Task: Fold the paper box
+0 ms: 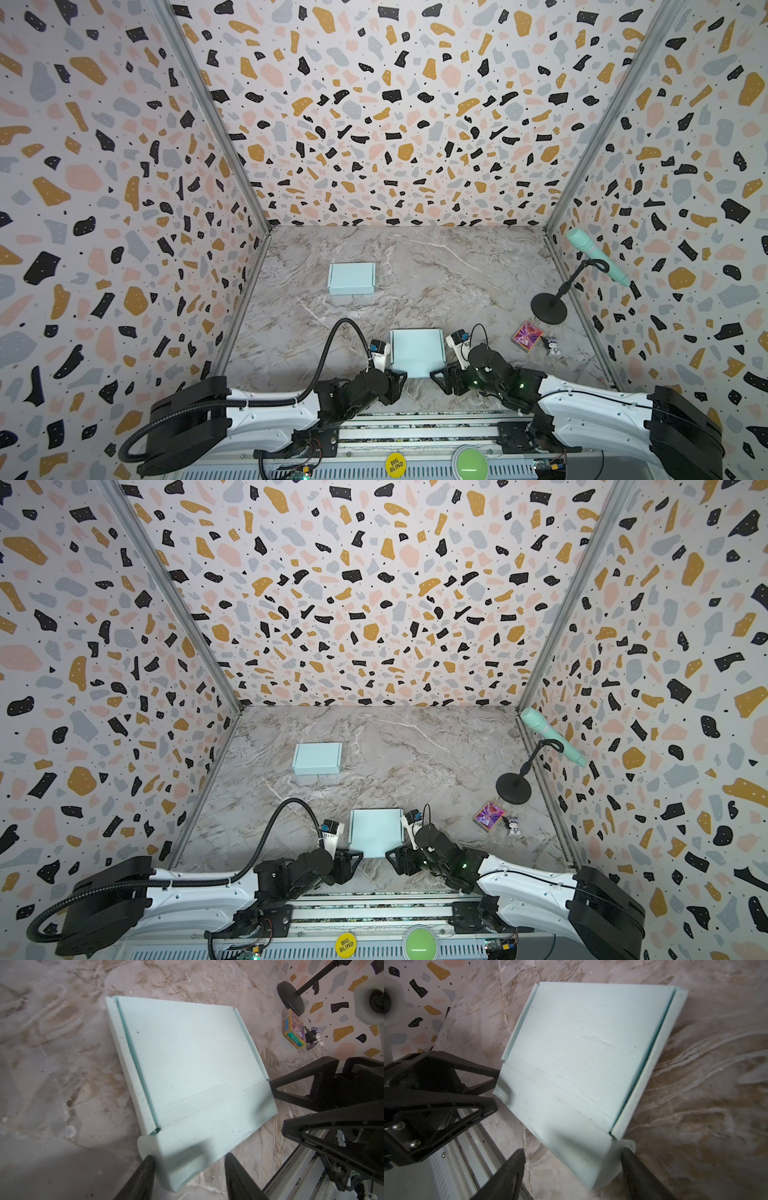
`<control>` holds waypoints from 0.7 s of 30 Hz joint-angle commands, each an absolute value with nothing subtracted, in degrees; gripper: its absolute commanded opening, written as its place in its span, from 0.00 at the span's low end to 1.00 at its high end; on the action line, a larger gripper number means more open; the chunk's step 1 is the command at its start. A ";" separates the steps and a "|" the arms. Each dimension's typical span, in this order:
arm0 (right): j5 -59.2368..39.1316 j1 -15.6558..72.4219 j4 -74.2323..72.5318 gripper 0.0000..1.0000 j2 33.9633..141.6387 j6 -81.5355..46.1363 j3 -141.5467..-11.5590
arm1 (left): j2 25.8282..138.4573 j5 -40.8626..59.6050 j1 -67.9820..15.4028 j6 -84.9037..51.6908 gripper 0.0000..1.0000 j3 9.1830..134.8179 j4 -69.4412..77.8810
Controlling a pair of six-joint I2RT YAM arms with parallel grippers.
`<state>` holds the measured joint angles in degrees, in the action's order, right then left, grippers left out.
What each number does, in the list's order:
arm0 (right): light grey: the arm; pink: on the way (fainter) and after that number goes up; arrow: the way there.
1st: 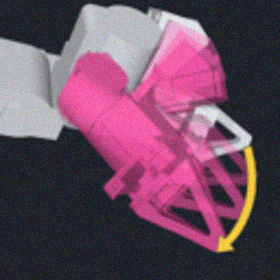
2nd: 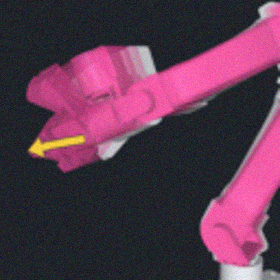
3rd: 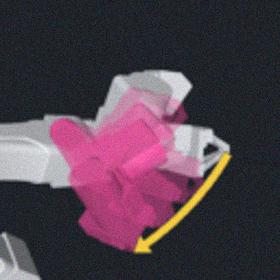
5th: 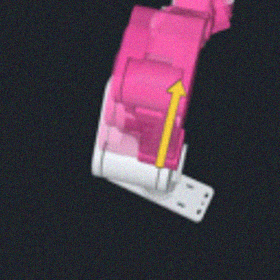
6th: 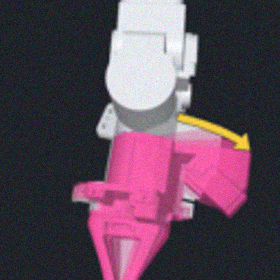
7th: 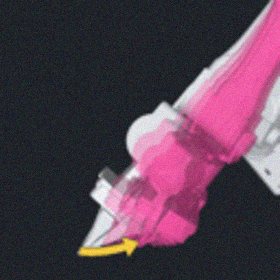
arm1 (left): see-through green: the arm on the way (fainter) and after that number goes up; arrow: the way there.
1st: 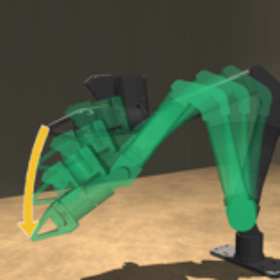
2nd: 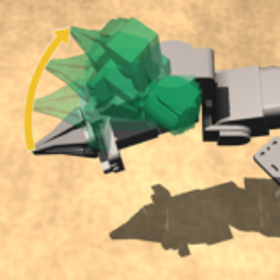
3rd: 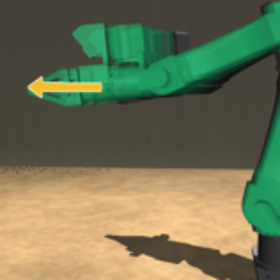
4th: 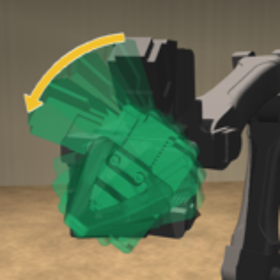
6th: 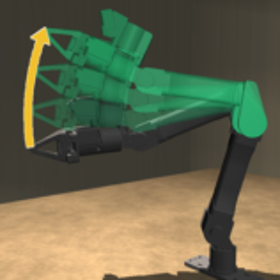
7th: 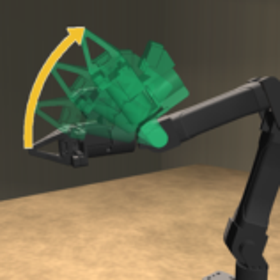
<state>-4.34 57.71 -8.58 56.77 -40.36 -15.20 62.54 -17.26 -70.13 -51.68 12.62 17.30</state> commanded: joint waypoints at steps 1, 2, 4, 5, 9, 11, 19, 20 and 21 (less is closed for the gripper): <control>-4.42 58.27 -10.40 0.74 56.97 -41.13 -15.28 | 63.39 -17.59 -70.80 -52.34 0.55 12.63 21.17; -4.62 58.41 -10.56 0.74 57.21 -41.13 -15.42 | 63.77 -17.61 -70.84 -52.33 0.55 12.79 21.18; -4.95 58.66 -11.12 0.73 57.51 -41.26 -15.61 | 64.36 -17.62 -71.01 -52.29 0.54 13.01 21.43; -5.11 58.63 -11.51 0.73 57.56 -41.39 -15.51 | 64.59 -17.58 -71.10 -52.29 0.54 13.09 21.68; -4.93 58.72 -11.99 0.73 57.48 -41.81 -15.12 | 65.24 -17.86 -71.37 -52.45 0.54 13.25 21.88; -4.97 58.71 -12.02 0.73 57.37 -41.92 -15.02 | 65.14 -17.91 -71.44 -52.54 0.54 13.27 21.88; -5.72 58.76 -12.40 0.72 56.40 -42.49 -14.79 | 64.26 -18.18 -71.94 -52.82 0.53 13.52 21.28; -6.00 58.71 -12.59 0.72 56.20 -42.61 -14.77 | 64.16 -18.34 -72.13 -52.76 0.53 13.77 20.97; -6.34 58.71 -12.75 0.72 56.00 -42.82 -14.77 | 64.06 -18.38 -72.23 -52.66 0.53 13.96 20.68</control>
